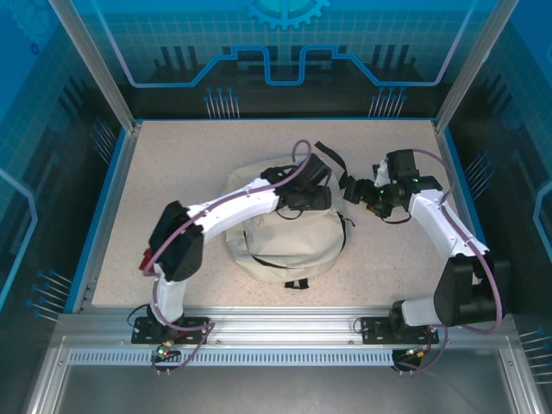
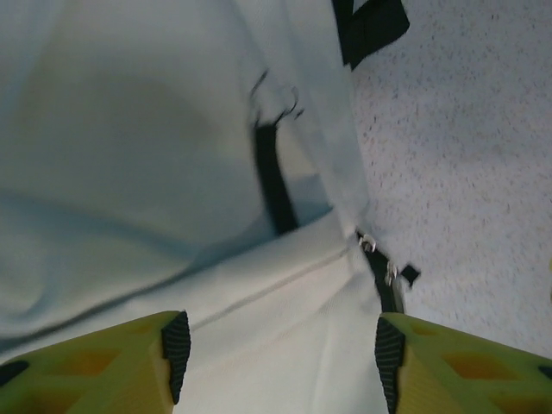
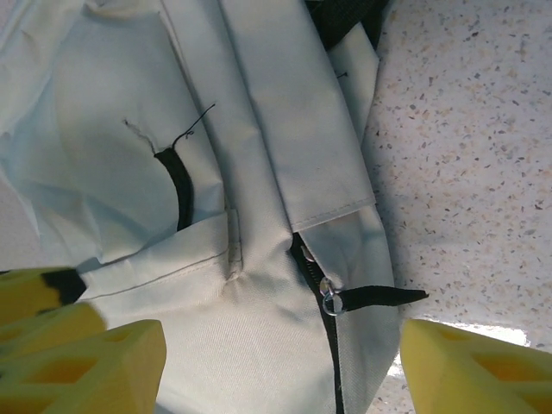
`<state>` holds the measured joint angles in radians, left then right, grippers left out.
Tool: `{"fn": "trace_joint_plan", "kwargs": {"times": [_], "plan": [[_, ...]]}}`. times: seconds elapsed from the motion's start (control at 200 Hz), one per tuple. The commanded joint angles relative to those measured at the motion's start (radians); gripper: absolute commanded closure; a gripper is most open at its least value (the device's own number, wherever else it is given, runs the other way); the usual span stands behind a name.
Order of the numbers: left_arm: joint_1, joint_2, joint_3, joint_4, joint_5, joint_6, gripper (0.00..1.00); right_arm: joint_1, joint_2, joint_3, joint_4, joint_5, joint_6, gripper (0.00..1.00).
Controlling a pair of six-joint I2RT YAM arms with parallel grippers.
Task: Pack the student bag
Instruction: Zip the student bag at the center of the table, then unzip the student bag at the center of the table.
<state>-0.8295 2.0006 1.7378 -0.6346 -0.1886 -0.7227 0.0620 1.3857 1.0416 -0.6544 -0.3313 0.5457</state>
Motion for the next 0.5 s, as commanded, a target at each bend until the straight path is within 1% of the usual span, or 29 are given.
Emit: {"fn": "trace_joint_plan", "kwargs": {"times": [0.0, 0.23, 0.375, 0.495], "plan": [[-0.012, 0.092, 0.128, -0.073, -0.165, 0.024, 0.41, -0.043, -0.027, -0.036, 0.032, -0.079, 0.014, 0.28], [-0.019, 0.265, 0.297, -0.120, -0.225, 0.037, 0.49, -0.065, -0.054, -0.093, 0.025, -0.089, -0.003, 0.28], [-0.025, 0.331, 0.365, -0.139, -0.257, 0.056, 0.56, -0.071, -0.064, -0.110, 0.022, -0.085, -0.008, 0.28], [-0.030, 0.367, 0.407, -0.172, -0.314, 0.063, 0.61, -0.071, -0.070, -0.113, 0.018, -0.080, -0.013, 0.28]]}}
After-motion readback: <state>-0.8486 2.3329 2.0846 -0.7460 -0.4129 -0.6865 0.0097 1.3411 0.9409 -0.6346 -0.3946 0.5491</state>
